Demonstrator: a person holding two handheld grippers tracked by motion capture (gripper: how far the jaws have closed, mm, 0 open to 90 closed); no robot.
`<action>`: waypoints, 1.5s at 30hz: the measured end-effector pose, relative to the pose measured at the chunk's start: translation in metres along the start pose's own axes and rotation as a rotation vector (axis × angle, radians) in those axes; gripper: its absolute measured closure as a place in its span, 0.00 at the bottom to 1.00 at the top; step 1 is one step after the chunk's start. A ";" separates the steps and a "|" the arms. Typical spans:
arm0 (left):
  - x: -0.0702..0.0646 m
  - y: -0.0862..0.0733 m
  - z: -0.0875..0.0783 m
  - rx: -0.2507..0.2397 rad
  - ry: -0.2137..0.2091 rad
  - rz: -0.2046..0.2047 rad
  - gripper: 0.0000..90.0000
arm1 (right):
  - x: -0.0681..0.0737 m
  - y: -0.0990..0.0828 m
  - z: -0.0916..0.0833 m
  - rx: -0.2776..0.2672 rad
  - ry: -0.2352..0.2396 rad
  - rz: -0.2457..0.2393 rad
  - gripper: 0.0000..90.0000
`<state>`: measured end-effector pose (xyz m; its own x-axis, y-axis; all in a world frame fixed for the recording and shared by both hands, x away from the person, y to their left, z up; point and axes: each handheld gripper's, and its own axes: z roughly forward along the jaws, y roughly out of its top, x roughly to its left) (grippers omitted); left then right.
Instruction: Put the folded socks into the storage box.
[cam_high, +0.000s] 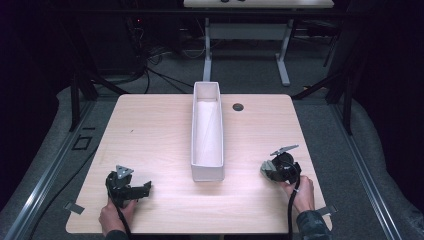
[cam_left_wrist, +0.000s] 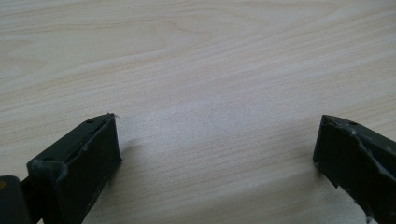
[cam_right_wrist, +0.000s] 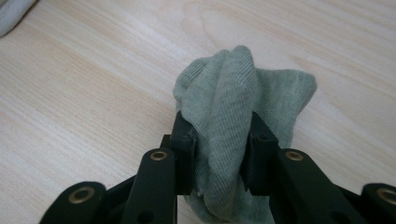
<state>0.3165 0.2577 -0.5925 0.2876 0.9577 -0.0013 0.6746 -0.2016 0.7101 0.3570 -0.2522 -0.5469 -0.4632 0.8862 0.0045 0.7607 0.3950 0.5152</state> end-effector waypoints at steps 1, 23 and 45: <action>0.000 0.000 0.000 0.000 0.000 0.000 0.00 | 0.000 0.000 -0.001 -0.001 0.006 0.007 0.78; 0.000 0.000 0.000 0.001 0.001 0.002 0.00 | 0.006 0.018 -0.038 -0.066 0.024 -0.017 0.78; 0.000 0.000 0.000 0.002 0.001 0.003 0.00 | 0.019 0.042 -0.069 -0.119 0.048 -0.042 0.78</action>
<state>0.3161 0.2579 -0.5923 0.2891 0.9573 0.0020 0.6748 -0.2053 0.7088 0.3490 -0.2354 -0.4664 -0.5169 0.8558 0.0206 0.6822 0.3973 0.6138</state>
